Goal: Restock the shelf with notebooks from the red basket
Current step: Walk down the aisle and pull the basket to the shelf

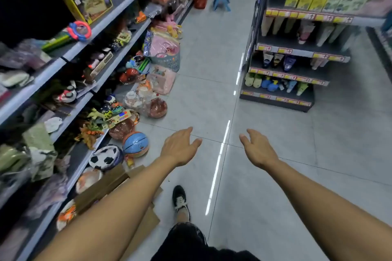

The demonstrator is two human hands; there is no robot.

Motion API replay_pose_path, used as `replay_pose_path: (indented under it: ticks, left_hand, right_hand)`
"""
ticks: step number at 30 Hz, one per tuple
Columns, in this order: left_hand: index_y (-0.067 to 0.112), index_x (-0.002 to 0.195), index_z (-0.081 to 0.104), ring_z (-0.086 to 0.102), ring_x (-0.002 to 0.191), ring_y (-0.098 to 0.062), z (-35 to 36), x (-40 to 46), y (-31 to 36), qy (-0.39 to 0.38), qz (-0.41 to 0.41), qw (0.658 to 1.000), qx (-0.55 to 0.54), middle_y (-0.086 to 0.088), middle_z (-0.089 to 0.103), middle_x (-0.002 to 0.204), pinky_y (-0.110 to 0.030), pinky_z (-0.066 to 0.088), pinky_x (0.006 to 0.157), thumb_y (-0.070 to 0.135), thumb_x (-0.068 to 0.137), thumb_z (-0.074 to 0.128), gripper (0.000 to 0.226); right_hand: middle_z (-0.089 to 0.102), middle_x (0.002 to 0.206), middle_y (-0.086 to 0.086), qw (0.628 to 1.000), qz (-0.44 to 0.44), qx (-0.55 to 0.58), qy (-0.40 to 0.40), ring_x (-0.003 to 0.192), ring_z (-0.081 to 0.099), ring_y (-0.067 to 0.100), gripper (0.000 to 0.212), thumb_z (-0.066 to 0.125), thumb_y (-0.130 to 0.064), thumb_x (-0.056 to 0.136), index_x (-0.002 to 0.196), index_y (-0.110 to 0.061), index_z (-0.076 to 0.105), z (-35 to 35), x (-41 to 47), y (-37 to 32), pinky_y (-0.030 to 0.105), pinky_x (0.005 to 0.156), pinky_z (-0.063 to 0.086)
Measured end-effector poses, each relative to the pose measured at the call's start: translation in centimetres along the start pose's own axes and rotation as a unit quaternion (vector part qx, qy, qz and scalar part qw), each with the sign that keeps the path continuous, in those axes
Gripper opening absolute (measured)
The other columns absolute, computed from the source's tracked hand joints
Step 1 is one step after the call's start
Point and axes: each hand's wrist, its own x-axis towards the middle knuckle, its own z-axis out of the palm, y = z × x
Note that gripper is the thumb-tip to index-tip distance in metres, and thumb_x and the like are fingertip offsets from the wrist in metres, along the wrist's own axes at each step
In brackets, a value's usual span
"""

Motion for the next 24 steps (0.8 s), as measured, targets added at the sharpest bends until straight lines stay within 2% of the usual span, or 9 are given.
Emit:
replay_pose_path:
  ticks: [6, 11, 20, 24]
  left_hand:
    - [0.024, 0.163, 0.024, 0.028, 0.153, -0.022, -2.8, 7.7, -3.2, -0.006, -0.010, 1.000, -0.024, -0.001, 0.031, 0.167, -0.041, 0.025, 0.124, 0.062, 0.102, 0.036, 0.073]
    - [0.024, 0.163, 0.025, 0.028, 0.153, -0.023, -7.9, 15.6, -6.6, -0.011, -0.010, 0.999, -0.032, -0.001, 0.031, 0.167, -0.041, 0.025, 0.123, 0.064, 0.101, 0.035, 0.074]
    - [0.023, 0.163, 0.026, 0.027, 0.153, -0.024, -18.6, 28.5, -12.3, 0.006, -0.020, 0.999, -0.041, -0.003, 0.031, 0.167, -0.041, 0.024, 0.122, 0.060, 0.103, 0.037, 0.071]
    - [0.024, 0.161, 0.029, 0.035, 0.148, -0.027, -20.5, 33.2, -13.2, -0.004, -0.030, 0.999, -0.041, -0.005, 0.044, 0.158, -0.044, 0.030, 0.119, 0.062, 0.101, 0.037, 0.072]
  right_hand:
    - [0.032, 0.169, 0.004, 0.999, 0.016, -0.044, -0.029, 0.155, 0.027, 0.025, 0.073, 0.029, -0.061, 0.107, 0.163, -0.015, 0.031, 1.8, 7.9, -2.5, 0.046, 0.123, 0.028]
    - [0.032, 0.169, 0.005, 0.996, 0.014, -0.072, -0.045, 0.156, 0.026, 0.026, 0.075, 0.028, -0.063, 0.106, 0.163, -0.014, 0.031, 2.4, 16.1, -7.8, 0.046, 0.124, 0.025]
    - [0.034, 0.168, 0.004, 0.997, -0.027, -0.067, -0.024, 0.156, 0.026, 0.024, 0.070, 0.031, -0.060, 0.107, 0.162, -0.016, 0.033, 2.0, 30.1, -20.2, 0.045, 0.123, 0.026]
    - [0.033, 0.168, 0.003, 0.998, -0.021, -0.054, -0.024, 0.156, 0.025, 0.023, 0.069, 0.032, -0.060, 0.107, 0.162, -0.017, 0.033, 1.9, 34.4, -22.1, 0.045, 0.123, 0.026]
